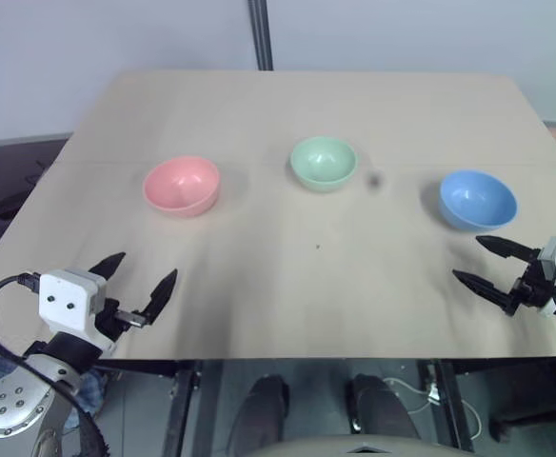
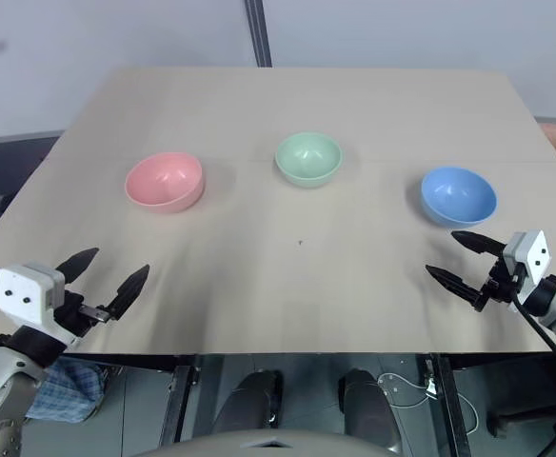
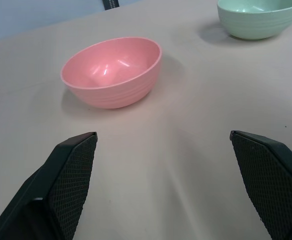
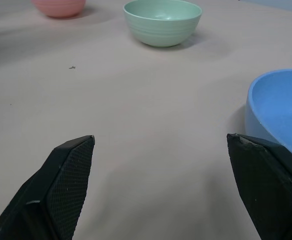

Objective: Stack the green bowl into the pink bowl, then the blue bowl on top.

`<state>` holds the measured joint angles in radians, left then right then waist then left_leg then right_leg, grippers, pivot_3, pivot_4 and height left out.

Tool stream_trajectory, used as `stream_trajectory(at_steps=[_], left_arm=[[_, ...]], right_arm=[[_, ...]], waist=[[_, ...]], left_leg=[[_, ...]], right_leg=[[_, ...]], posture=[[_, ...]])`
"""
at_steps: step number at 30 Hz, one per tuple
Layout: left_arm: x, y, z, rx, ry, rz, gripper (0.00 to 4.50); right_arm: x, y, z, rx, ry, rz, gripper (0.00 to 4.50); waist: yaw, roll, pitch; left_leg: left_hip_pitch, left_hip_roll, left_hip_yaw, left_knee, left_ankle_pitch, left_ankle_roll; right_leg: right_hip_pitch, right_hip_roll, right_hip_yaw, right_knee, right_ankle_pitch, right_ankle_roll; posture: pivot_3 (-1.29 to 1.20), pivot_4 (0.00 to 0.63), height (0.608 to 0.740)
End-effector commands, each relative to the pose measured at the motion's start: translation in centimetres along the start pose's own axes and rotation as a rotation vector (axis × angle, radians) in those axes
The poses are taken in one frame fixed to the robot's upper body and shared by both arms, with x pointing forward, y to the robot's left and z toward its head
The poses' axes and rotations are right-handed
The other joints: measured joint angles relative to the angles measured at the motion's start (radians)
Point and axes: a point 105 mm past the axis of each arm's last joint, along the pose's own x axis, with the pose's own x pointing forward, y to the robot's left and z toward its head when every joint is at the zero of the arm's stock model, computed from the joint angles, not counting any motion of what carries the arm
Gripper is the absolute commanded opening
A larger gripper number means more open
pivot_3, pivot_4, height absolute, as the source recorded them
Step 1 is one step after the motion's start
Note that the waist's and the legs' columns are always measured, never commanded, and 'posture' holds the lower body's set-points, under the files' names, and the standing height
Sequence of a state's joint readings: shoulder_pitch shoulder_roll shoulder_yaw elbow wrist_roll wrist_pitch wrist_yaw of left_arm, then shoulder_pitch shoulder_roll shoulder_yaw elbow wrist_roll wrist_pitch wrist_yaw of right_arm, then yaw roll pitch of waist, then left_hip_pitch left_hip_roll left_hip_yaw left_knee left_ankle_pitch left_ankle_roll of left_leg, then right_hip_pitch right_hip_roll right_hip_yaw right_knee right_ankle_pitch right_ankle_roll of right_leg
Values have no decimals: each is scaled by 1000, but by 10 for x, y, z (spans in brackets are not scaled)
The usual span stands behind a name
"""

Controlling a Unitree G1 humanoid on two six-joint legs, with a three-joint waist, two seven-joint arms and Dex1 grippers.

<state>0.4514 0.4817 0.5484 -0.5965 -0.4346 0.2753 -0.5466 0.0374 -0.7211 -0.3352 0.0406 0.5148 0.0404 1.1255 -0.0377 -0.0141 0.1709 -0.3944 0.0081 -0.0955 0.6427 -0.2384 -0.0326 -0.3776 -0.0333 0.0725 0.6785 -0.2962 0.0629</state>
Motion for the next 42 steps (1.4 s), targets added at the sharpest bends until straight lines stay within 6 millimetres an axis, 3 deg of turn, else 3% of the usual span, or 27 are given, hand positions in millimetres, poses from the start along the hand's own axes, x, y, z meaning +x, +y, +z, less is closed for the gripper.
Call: stream_trajectory(at_steps=[1, 27, 42], left_arm=[[0, 1, 7, 34, -29, -4, 4500], [7, -1, 6, 35, -49, -23, 4500], [14, 9, -3, 80, 3, -22, 4500]], right_arm=[[-5, -2, 11, -48, -26, -11, 4449], [-5, 0, 10, -47, -35, -12, 4449], [2, 13, 51, 18, -138, 74, 4449]], waist=[[0, 0, 0], [0, 0, 0], [4, 0, 0]], left_leg=[[0, 0, 0, 0, 0, 0], [0, 0, 0, 0, 0, 0], [0, 0, 0, 0, 0, 0]], right_leg=[[0, 0, 0, 0, 0, 0], [0, 0, 0, 0, 0, 0], [0, 0, 0, 0, 0, 0]], posture=[[0, 150, 740], [0, 150, 740], [0, 150, 740]])
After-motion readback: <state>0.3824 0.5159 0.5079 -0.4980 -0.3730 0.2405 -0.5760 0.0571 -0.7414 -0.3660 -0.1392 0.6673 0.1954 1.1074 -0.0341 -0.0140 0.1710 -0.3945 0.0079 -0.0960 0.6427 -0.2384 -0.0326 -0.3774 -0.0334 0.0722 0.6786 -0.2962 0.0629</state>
